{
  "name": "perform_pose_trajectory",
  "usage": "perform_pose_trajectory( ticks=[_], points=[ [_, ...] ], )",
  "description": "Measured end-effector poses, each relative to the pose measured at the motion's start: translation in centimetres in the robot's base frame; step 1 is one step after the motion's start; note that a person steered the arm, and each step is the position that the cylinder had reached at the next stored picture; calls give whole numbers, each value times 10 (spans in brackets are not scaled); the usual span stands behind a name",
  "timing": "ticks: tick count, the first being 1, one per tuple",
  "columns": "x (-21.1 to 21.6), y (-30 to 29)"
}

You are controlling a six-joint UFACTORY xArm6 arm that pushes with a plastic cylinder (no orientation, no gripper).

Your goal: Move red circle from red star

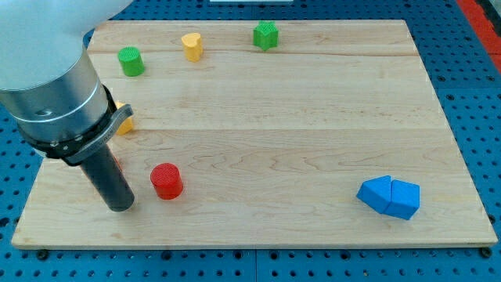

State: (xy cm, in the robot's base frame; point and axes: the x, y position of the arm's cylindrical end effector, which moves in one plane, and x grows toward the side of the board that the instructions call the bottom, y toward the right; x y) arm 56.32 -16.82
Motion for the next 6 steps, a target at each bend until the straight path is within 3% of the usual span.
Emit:
perform_pose_trajectory(
  ticks=[4,6],
  points=[
    [-25,94],
    [-1,107]
  ],
)
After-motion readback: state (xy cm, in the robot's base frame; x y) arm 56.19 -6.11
